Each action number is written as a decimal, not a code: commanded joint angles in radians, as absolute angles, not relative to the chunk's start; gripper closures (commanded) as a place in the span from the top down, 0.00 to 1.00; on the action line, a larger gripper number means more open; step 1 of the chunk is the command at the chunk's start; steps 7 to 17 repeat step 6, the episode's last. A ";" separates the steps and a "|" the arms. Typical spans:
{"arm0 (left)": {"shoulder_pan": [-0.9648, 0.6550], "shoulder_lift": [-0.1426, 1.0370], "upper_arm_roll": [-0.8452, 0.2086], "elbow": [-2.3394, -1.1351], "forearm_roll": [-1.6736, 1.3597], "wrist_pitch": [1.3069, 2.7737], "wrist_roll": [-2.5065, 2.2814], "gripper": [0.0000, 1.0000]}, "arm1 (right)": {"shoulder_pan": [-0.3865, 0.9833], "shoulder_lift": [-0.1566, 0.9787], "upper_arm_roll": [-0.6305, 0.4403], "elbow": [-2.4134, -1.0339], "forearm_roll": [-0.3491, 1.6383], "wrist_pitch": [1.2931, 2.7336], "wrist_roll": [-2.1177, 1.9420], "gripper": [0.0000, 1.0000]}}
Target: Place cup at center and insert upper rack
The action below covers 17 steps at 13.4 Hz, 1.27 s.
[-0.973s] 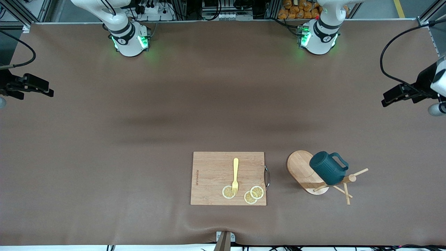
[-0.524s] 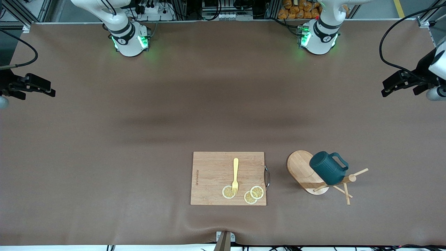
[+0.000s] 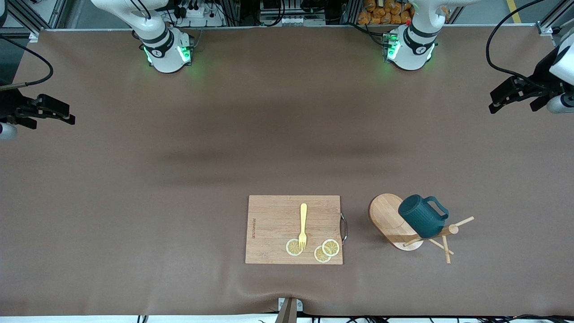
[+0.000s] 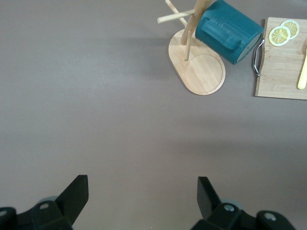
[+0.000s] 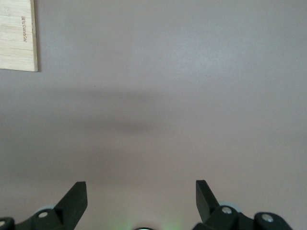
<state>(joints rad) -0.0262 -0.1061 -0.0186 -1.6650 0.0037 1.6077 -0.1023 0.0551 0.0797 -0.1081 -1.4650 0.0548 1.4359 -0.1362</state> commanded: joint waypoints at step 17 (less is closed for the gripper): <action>-0.038 -0.121 -0.011 -1.641 0.009 1.580 -0.133 1.00 | 0.064 0.087 -0.110 -1.459 0.040 1.440 -0.118 1.00</action>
